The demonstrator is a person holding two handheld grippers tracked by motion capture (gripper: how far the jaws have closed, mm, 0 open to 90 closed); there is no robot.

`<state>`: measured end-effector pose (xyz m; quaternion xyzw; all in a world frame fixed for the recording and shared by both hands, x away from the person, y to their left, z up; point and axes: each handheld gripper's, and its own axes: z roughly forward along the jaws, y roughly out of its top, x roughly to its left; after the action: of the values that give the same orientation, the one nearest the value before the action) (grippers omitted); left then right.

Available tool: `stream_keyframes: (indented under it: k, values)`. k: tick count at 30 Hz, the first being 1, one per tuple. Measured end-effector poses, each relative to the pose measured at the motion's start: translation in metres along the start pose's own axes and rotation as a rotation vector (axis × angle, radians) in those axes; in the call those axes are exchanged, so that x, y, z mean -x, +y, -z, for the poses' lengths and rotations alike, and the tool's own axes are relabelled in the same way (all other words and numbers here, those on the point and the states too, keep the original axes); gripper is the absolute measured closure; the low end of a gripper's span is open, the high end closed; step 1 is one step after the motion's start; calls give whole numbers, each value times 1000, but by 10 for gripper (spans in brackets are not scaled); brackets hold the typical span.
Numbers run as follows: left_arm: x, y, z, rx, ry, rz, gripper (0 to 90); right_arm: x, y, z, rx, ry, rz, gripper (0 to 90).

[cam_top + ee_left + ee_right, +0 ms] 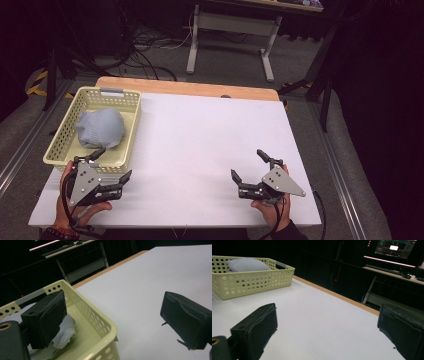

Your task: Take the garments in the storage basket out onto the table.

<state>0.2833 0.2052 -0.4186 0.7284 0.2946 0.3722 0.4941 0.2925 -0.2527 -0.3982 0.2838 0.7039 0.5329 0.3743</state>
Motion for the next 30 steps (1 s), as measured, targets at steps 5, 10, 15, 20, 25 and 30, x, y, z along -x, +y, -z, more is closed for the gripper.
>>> stream_keyframes:
  k: [5, 10, 15, 20, 25, 30]
  values:
    - [-2, 0, -3, -18, -6, 4, 76, -5, -3, 0, -10, 11, 21, 38]
    - [-1, -1, -3, -32, -11, 0, 76, -9, -2, 2, -4, 10, 33, 38]
    - [-4, 1, -3, -20, -11, 14, 79, -12, -1, 6, 10, 9, 50, 40]
    - [-6, 3, -8, -31, -22, 3, 81, -11, 0, 9, 19, -6, 44, 41]
    - [-10, 3, -8, -52, -11, -4, 85, -10, -1, 10, 19, -7, 37, 40]
    - [-24, 6, -6, -87, 16, 18, 86, -10, -3, 8, 2, 2, 29, 40]
